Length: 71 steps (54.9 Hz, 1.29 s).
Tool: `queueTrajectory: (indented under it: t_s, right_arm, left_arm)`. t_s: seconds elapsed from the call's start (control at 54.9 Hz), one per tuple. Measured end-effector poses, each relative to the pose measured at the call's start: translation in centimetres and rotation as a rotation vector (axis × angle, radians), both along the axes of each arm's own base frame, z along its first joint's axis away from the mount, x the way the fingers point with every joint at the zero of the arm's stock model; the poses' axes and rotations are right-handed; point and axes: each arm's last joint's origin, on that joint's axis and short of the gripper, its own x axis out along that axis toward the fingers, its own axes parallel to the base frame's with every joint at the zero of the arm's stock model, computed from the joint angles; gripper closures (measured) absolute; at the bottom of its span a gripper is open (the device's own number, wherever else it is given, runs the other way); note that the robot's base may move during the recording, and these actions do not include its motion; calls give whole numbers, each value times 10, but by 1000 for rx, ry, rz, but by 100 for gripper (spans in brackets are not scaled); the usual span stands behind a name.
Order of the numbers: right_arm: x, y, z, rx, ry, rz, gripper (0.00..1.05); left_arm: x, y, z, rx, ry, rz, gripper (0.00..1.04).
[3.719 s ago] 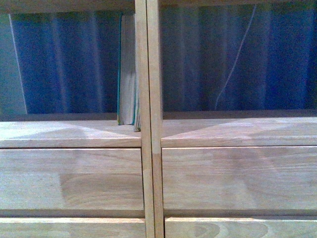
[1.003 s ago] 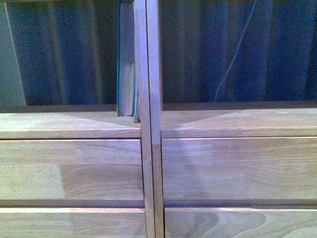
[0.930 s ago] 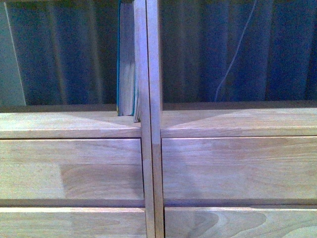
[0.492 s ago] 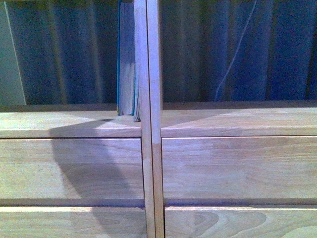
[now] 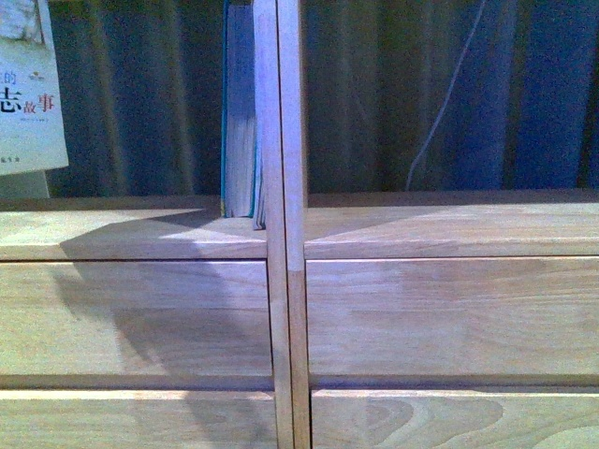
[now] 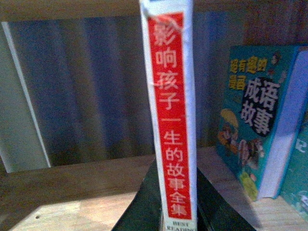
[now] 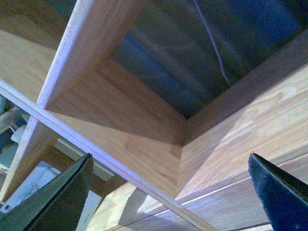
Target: Organize books on shelf
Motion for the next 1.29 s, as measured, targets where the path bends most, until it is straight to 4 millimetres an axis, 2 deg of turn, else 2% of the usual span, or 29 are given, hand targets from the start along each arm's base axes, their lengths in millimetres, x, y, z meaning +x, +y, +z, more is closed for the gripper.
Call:
queueTrajectory:
  t_s: [0.255,0.547,0.711,0.911,1.167,1.294]
  right_arm:
    - [0,5,6,-23,0,11,7]
    - [-4,14,24,-63,-50,41,7]
    - [-6,16,29,-73,-59,50,7]
    - [-8,16,34,-85,-70,67,7]
    - [-6,16,39,-90,-99,75,7]
    - [-1,16,38,-90,-101,78,7]
  left_arm:
    - [47,-9,-6,16,26,-20,98]
    - [84,-39,-2,27,2,-95,98]
    - [104,-56,-13,61,16,-103,98]
    - [131,-63,-30,94,40,-91,98]
    - [149,-73,-22,92,13,-84,98]
    - [152,-94,-19,87,12,-115,98]
